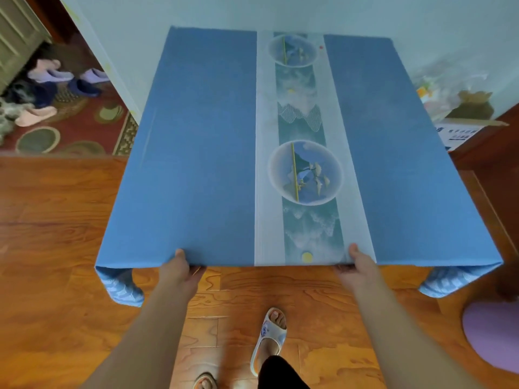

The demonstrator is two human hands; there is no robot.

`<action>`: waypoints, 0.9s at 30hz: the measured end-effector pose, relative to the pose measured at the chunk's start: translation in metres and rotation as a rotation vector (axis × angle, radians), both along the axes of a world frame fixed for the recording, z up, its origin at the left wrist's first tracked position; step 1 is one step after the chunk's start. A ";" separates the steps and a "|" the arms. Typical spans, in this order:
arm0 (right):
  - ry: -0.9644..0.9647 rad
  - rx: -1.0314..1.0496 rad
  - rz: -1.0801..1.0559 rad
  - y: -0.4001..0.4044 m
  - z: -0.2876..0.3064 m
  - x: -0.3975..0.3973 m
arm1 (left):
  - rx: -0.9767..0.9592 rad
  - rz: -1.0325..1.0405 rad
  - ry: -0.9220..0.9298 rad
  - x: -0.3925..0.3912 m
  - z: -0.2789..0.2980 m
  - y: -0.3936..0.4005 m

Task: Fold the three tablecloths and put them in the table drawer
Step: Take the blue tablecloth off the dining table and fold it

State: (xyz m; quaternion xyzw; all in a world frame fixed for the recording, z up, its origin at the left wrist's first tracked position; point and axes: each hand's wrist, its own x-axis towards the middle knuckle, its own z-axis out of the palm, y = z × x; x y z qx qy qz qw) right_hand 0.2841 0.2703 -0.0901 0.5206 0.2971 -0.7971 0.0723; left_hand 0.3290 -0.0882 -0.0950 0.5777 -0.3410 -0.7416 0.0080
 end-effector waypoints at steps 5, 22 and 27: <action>0.012 0.036 0.007 0.002 -0.004 0.019 | -0.001 0.007 -0.003 0.020 -0.006 0.001; -0.069 0.090 -0.038 -0.029 0.011 0.156 | 0.034 -0.066 -0.025 0.145 0.017 -0.027; -0.114 0.137 -0.070 -0.028 0.016 0.153 | 0.058 -0.121 0.038 0.152 0.019 -0.020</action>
